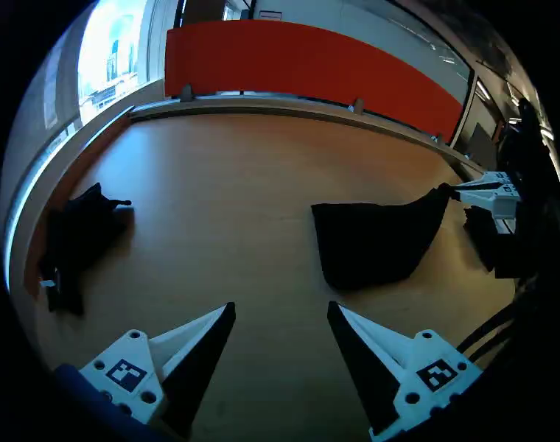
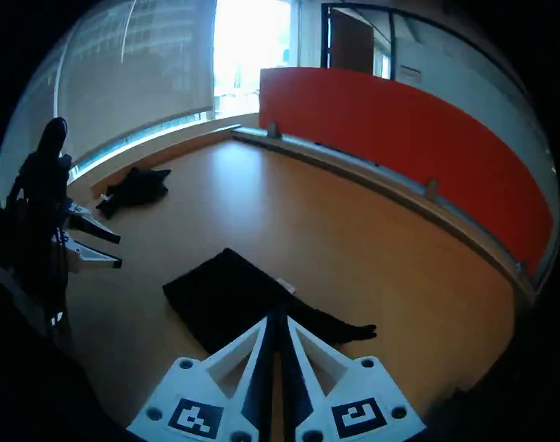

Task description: Fold towel

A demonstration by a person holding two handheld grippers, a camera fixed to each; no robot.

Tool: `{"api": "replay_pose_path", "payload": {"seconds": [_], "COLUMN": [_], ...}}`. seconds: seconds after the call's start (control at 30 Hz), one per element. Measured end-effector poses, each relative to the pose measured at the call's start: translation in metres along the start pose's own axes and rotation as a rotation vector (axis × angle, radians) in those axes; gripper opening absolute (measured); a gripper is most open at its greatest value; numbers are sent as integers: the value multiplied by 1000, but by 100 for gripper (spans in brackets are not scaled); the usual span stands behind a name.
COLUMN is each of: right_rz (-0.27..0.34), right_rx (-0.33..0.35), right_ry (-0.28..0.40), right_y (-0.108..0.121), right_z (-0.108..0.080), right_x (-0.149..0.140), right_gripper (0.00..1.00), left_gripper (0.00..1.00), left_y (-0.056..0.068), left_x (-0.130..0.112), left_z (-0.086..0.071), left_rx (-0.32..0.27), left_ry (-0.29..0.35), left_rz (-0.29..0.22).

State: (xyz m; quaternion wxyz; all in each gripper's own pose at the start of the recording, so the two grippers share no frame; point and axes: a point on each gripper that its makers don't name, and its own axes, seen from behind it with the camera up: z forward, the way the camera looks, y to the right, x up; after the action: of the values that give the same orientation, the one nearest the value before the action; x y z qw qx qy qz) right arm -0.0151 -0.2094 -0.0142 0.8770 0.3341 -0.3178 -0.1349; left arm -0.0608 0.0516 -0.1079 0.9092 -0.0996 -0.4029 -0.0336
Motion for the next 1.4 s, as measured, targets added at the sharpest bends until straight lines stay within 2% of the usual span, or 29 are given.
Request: {"api": "replay_pose_path", "payload": {"seconds": [0.2,0.43,0.7,0.97,1.1,1.2,1.4], "right_rz": [-23,-65,-137,-173,-169,-140,-70], "right_rx": [22,77,151,244,280,300,316], "right_ry": [-11,-17,-38,-82,-127,-175,-189], "right_y": [-9,-31,-63,-107,-126,-136,-143], "right_z": [9,25,48,76,96,110,118], "right_x": [4,17,29,24,6,-12,-21], "right_gripper": [4,4,4,4,4,4,4], "left_gripper": [93,93,93,93,93,93,93], "left_y": [-4,-11,-15,-16,-20,-21,-24], "left_x": [1,0,-3,-10,-14,-15,-17], "left_z": [-3,-10,-18,-28,-32,-35,-38], "left_rx": [3,12,32,42,57,62,68], "left_ry": [5,13,19,27,30,33,39], "left_rz": [-10,-25,-20,-47,-54,-61,-75]}}
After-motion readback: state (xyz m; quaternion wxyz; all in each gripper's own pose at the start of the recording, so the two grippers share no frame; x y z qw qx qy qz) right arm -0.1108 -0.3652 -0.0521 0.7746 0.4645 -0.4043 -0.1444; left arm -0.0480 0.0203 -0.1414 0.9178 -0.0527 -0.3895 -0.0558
